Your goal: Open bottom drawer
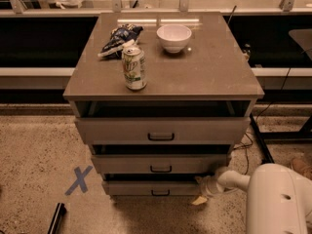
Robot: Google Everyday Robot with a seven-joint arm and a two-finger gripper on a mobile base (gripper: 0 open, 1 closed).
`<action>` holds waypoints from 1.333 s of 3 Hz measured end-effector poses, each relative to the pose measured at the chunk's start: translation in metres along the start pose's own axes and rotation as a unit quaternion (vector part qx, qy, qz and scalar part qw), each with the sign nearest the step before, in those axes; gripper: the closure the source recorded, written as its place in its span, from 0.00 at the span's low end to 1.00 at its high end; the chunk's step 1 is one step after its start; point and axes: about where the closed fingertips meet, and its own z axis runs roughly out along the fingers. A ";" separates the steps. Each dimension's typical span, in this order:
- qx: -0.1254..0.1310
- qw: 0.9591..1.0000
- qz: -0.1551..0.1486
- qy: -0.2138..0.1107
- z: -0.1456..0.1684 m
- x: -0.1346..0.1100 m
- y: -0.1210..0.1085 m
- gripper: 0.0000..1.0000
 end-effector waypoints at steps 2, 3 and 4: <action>-0.006 1.000 -0.004 0.018 -0.024 0.004 0.040 0.35; -0.028 0.999 0.011 0.027 -0.028 0.018 0.069 0.36; -0.042 0.999 0.018 0.026 -0.034 0.024 0.093 0.43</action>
Offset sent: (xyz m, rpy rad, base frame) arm -0.0836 -0.0135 0.0222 -0.0528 0.0502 0.0072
